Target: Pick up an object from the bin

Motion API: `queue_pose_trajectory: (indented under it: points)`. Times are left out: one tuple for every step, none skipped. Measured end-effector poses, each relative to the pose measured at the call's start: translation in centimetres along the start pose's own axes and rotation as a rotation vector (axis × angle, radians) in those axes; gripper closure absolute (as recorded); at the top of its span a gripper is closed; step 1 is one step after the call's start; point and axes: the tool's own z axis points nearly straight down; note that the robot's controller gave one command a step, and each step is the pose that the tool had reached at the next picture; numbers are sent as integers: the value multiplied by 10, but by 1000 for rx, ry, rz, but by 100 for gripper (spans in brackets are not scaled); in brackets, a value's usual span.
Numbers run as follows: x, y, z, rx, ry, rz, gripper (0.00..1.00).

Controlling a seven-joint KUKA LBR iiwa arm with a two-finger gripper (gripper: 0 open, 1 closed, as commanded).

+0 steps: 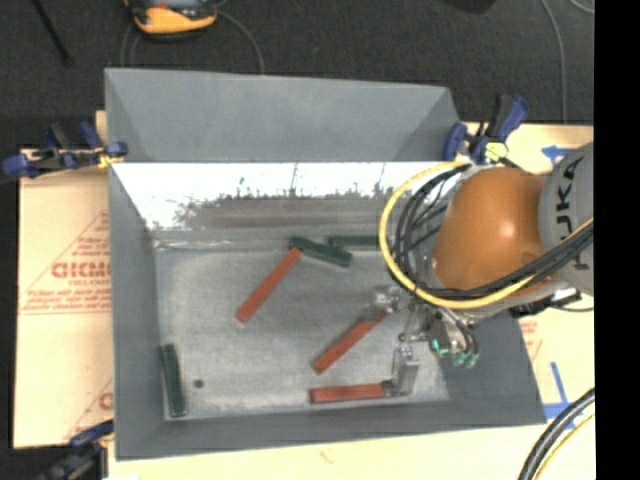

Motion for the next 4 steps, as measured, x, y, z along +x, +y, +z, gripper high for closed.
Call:
queue_pose_trajectory:
  points:
    - [-4, -2, 20, -1, -8, 71, 0]
    - [-17, -16, 88, -2, -5, 268, 0]
    - [-30, -21, 127, -4, -56, 310, 100]
    - [-16, -21, 120, -3, -24, 334, 0]
